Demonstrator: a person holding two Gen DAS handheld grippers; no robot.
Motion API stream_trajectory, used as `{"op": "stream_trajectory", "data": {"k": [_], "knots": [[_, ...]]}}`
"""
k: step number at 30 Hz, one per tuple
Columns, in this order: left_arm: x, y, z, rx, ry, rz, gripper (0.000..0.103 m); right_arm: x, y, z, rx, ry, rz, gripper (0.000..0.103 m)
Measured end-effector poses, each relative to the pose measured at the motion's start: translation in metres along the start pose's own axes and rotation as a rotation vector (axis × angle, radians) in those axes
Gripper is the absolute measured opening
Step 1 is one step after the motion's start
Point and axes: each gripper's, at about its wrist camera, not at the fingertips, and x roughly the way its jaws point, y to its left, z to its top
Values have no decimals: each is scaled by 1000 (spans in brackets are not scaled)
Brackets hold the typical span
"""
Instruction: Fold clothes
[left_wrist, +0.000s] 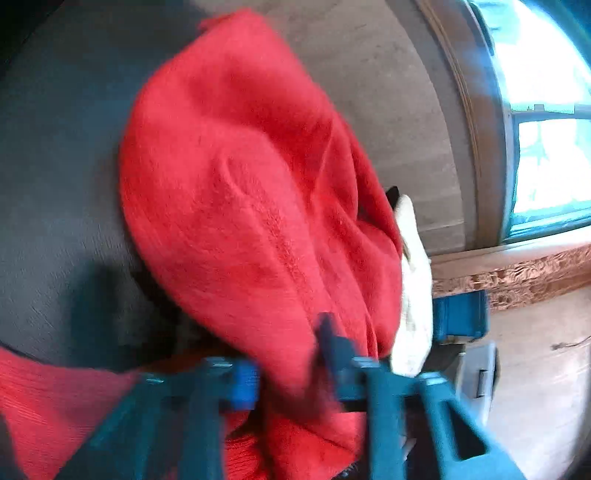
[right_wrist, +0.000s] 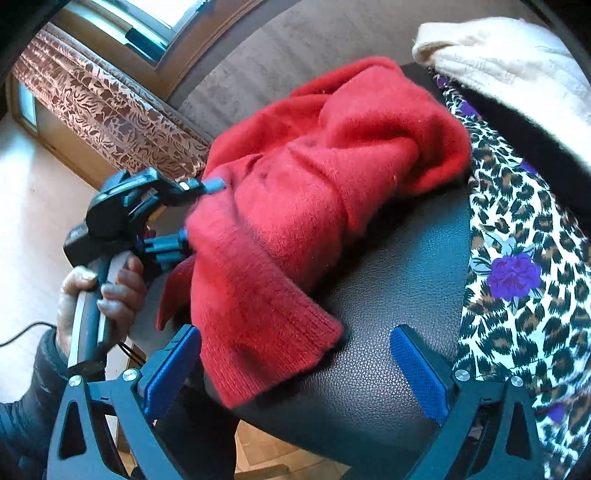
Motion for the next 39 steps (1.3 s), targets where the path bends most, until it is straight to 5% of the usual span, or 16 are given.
{"op": "stream_trajectory", "data": {"k": [6, 10, 13, 15, 17, 18, 22, 26, 30, 35, 39], "knots": [[-126, -37, 26, 153, -296, -122, 4, -2, -2, -4, 42, -31, 18, 103], [-188, -49, 38, 237, -396, -68, 4, 0, 1, -3, 87, -44, 56, 103], [-216, -37, 39, 290, -458, 111, 5, 7, 11, -1, 82, -38, 42, 103], [-205, -22, 42, 374, -427, 425, 14, 13, 14, 3, 99, -34, 42, 103], [-182, 7, 44, 345, -413, 708, 15, 17, 16, 7, 116, -40, 39, 103], [-179, 28, 44, 276, -391, 725, 15, 18, 16, 9, 124, -52, 29, 103], [-187, 70, 17, 120, -424, 605, 21, 24, 23, 19, 93, -83, -17, 103], [-205, 74, -41, 147, -514, 503, 38, 49, 36, 39, 17, -52, -67, 103], [-197, 50, -98, 397, -495, 450, 64, 77, 53, 57, -11, -67, -194, 103], [-121, 14, -147, 718, -299, 465, 66, 96, 71, 64, -50, -83, -299, 103], [-72, -1, -152, 819, -242, 547, 67, 96, 75, 68, -80, -53, -318, 85]]}}
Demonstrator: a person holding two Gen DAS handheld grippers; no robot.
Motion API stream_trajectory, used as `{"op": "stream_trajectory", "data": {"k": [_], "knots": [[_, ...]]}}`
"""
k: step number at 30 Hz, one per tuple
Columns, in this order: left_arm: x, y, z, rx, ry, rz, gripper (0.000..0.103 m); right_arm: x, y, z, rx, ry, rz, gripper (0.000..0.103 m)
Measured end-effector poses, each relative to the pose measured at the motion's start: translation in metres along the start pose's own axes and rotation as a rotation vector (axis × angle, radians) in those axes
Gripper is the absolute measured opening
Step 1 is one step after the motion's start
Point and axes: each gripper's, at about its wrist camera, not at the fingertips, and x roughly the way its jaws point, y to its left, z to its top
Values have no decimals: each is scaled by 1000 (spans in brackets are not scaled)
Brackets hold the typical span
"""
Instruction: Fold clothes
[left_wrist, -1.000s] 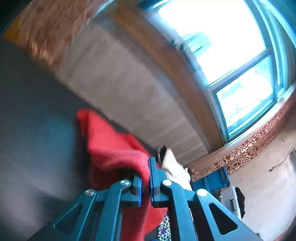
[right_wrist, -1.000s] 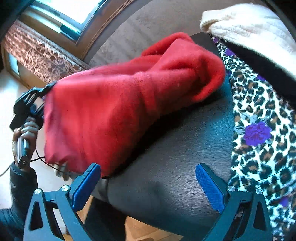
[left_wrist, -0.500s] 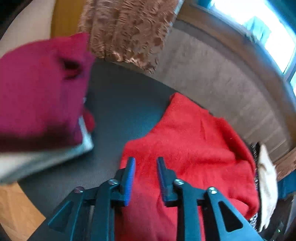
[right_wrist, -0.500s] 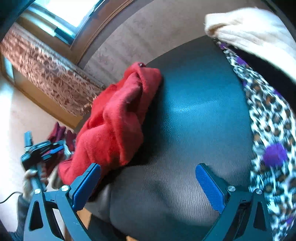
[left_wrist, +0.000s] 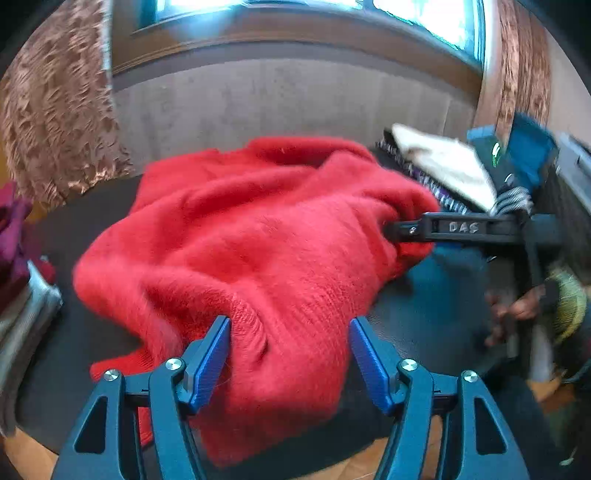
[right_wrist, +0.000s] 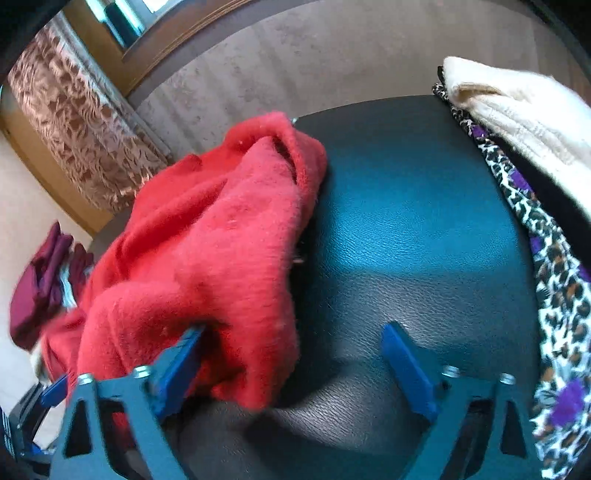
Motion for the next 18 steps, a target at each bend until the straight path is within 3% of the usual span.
{"op": "stream_trajectory", "data": {"k": [2, 4, 5, 7, 9, 12, 15, 17, 18], "knots": [[19, -3, 6, 27, 24, 61, 69, -1, 3, 0, -36, 3, -14, 75], [24, -10, 7, 71, 35, 85, 70, 1, 1, 2, -19, 5, 38, 44], [27, -15, 9, 104, 37, 86, 70, 2, -2, 3, 5, 8, 83, 15], [29, -14, 14, 136, 45, 64, 49, -6, -1, 12, 33, -12, 169, 13], [25, 11, 27, 23, 46, -22, 33, -24, 4, 25, 46, -52, 252, 10], [8, 66, 49, -240, 15, -201, 31, -60, 15, 49, 40, -135, 366, 10], [-19, 126, 63, -512, -75, -427, 31, -114, 32, 80, -3, -252, 457, 10], [-35, 155, 68, -617, -127, -539, 31, -147, 44, 96, -33, -317, 487, 9], [-42, 160, 70, -616, -134, -568, 31, -160, 53, 105, -69, -342, 470, 9]]}}
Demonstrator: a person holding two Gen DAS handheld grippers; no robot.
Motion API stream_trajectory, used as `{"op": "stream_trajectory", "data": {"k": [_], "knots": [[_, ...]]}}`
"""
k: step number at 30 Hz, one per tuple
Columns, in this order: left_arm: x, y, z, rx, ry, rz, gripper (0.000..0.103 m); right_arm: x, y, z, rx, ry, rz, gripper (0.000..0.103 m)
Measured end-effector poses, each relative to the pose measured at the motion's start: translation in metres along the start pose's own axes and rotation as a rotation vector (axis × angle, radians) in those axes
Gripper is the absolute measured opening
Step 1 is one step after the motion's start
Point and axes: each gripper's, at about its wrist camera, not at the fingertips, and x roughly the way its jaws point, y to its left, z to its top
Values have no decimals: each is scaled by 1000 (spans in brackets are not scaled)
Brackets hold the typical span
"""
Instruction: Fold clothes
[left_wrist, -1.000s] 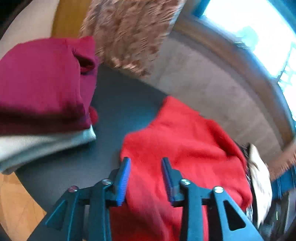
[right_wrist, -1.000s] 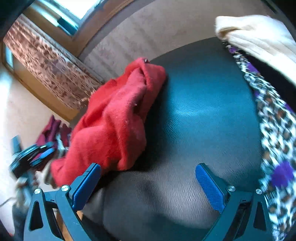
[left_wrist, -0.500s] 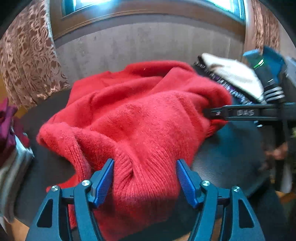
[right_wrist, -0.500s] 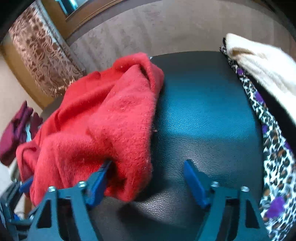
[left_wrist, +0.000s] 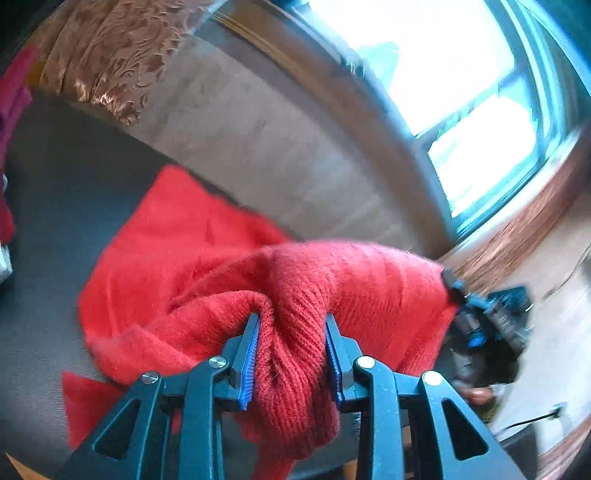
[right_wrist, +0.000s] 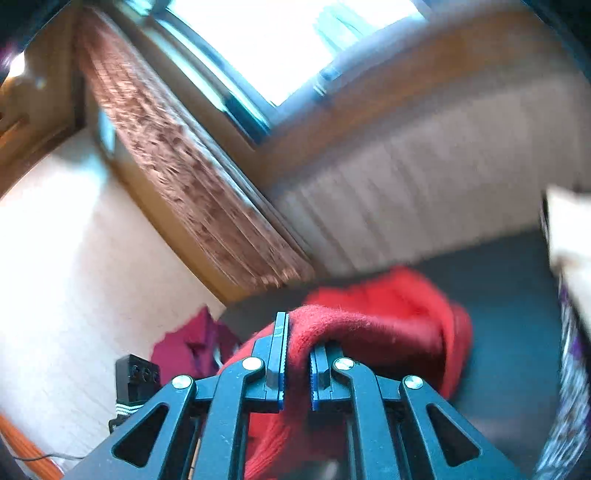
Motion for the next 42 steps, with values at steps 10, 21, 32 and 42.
{"op": "stream_trajectory", "data": {"k": [10, 21, 32, 42], "knots": [[9, 35, -46, 4, 114, 262, 33, 35, -2, -48, 80, 274, 75, 39], [-5, 70, -25, -105, 40, 415, 33, 9, -68, -188, 93, 414, -314, 81], [-11, 69, -27, -121, 48, 415, 33, 91, -34, -206, -115, 434, -382, 75], [2, 84, -43, -79, 125, 435, 34, 73, -33, -163, -960, 577, -802, 13]]}}
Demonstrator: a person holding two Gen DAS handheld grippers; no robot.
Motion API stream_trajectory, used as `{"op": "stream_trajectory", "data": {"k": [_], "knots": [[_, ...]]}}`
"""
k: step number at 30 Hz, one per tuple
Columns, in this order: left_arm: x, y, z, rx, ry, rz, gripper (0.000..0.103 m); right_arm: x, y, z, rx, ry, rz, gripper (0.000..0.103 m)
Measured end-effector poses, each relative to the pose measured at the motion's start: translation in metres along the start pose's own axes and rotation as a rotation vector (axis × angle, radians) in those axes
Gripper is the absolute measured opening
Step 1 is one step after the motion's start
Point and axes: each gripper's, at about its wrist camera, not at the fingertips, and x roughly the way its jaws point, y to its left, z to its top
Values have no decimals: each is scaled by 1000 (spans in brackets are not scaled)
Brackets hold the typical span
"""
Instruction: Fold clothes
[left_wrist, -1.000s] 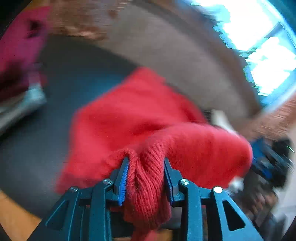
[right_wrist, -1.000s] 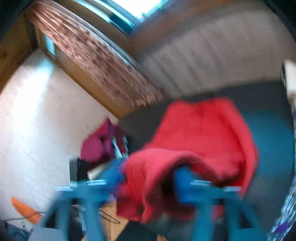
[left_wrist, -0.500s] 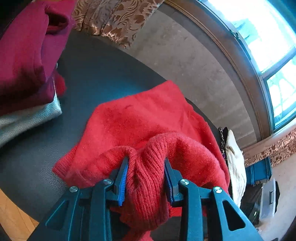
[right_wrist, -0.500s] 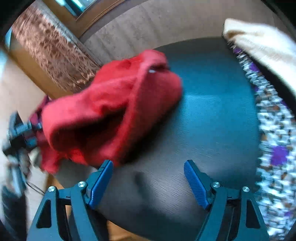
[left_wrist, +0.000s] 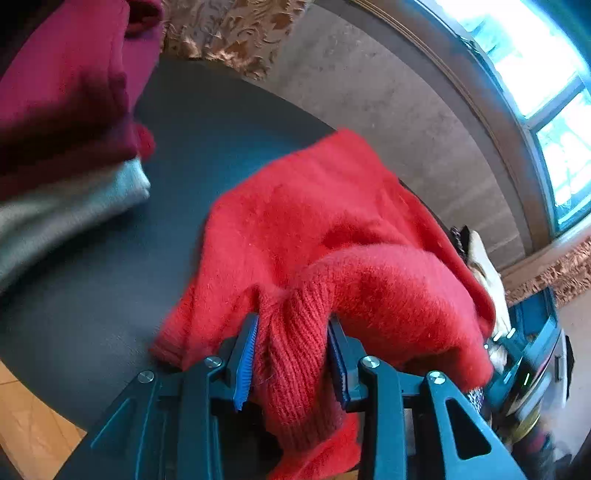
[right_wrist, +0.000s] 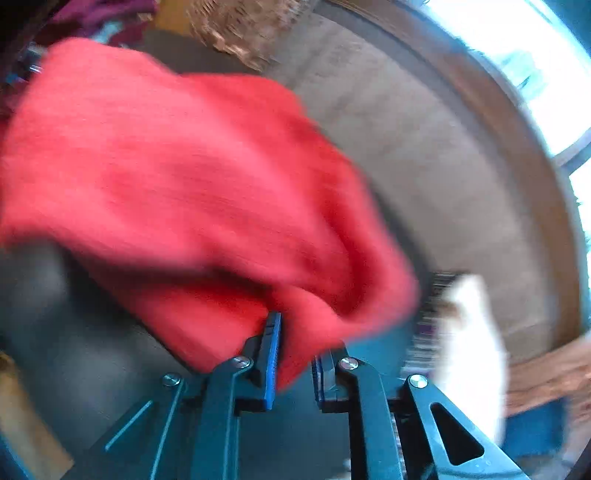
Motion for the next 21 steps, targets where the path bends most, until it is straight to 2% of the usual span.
{"op": "stream_trajectory", "data": {"k": [2, 4, 5, 6, 7, 8, 9, 10, 11, 12, 13, 14, 16, 18, 20, 21], "knots": [[3, -10, -9, 41, 21, -35, 34, 1, -45, -12, -36, 42, -147, 10], [4, -25, -18, 120, 16, 12, 34, 2, -91, -23, -63, 84, -294, 5], [4, -31, -22, 147, 15, 27, 34, 0, -122, -27, -21, 112, -363, 5], [4, -35, -26, 153, 27, 11, 34, -5, -153, -32, 37, 130, -423, 6], [4, -36, -27, 150, 33, -7, 34, -14, -185, -36, 135, 136, -448, 6], [3, -37, -29, 138, 35, -28, 34, -27, -215, -41, 276, 127, -394, 11], [3, -35, -28, 110, 35, -45, 34, -35, -229, -43, 390, 102, -285, 16], [2, -32, -26, 75, 32, -75, 34, -44, -236, -55, 541, 41, -98, 17], [1, -30, -24, 43, 29, -103, 34, -51, -240, -67, 676, -13, 85, 29], [0, -30, -22, 34, 23, -113, 34, -45, -227, -76, 739, -15, 236, 50], [-1, -31, -20, 26, 16, -123, 34, -39, -213, -84, 789, -13, 375, 57], [-2, -31, -18, 18, 10, -131, 34, -30, -186, -87, 774, 13, 441, 59], [0, -31, -13, 3, 15, -115, 34, -12, -128, -90, 693, 73, 476, 59], [3, -30, -8, -36, 26, -116, 34, 9, -82, -78, 673, 102, 523, 58], [1, -26, -4, -90, 23, -171, 34, 22, -46, -73, 660, 117, 547, 58], [-2, -24, -2, -109, 14, -206, 34, 26, -30, -70, 649, 117, 544, 63]]}}
